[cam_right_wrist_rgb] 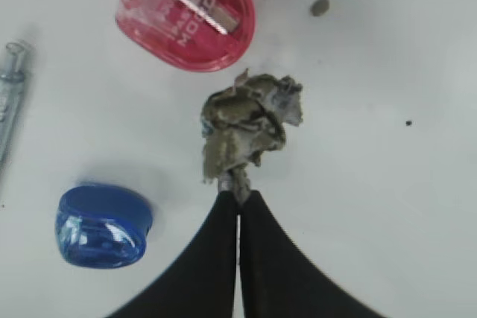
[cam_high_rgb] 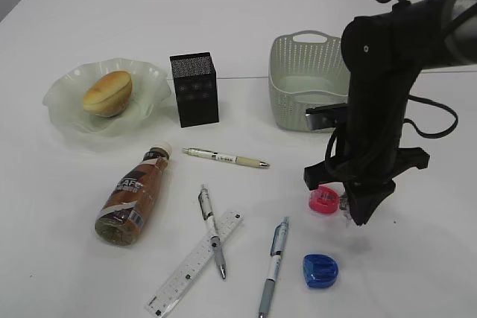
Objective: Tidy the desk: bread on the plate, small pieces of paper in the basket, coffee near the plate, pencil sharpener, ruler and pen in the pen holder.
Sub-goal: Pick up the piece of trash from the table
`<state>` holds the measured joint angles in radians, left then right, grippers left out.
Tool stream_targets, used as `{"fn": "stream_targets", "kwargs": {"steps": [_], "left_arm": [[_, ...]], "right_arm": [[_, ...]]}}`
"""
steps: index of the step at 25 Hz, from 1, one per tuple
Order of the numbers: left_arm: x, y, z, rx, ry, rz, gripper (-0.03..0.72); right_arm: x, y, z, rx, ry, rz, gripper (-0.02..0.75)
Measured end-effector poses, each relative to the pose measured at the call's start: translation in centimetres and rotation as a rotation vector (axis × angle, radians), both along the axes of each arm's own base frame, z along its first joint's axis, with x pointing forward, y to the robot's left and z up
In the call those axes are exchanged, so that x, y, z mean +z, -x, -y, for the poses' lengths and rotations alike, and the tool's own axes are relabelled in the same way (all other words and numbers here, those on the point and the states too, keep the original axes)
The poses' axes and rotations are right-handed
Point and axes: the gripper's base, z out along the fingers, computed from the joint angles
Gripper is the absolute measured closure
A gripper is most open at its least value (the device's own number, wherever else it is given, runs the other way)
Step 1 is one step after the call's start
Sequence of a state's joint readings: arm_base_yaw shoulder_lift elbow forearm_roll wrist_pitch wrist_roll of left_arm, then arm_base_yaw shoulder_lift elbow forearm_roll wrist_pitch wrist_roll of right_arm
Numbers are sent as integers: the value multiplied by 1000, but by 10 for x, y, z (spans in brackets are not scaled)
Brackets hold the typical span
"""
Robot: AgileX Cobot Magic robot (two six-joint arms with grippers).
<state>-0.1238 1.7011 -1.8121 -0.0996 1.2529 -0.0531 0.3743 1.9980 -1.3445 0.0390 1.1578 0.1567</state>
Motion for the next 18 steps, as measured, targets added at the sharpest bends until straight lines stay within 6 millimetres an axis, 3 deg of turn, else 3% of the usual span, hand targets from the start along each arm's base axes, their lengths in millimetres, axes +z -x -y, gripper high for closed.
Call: {"fn": "stream_targets", "kwargs": {"steps": [4, 12, 18], "left_arm": [[0, 0, 0, 0, 0, 0, 201], [0, 0, 0, 0, 0, 0, 201], [0, 0, 0, 0, -2, 0, 201]], "right_arm": [[14, 4, 1, 1, -6, 14, 753], [19, -1, 1, 8, -3, 39, 753], [52, -22, -7, 11, -40, 152, 753]]}}
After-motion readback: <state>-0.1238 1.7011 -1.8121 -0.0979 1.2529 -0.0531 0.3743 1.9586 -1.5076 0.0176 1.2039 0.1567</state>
